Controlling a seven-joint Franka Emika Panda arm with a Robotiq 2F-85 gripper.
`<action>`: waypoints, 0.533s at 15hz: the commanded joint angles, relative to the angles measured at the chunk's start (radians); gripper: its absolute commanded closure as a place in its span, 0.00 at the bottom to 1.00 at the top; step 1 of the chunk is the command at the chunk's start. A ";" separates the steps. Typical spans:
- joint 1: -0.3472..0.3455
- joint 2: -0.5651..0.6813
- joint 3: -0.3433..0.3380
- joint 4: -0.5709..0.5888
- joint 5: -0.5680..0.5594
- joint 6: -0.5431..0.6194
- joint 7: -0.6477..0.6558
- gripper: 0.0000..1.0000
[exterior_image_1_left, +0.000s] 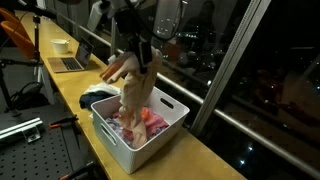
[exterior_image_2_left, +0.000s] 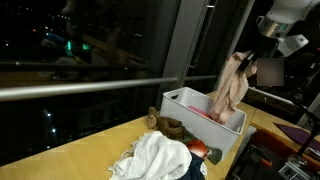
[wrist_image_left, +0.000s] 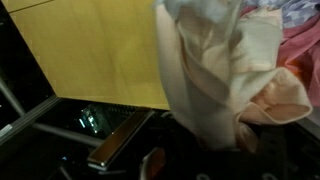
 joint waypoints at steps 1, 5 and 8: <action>-0.004 0.159 -0.006 0.068 -0.005 0.072 -0.001 1.00; 0.024 0.323 -0.014 0.171 0.008 0.101 -0.015 1.00; 0.057 0.420 -0.019 0.261 0.022 0.084 -0.032 0.75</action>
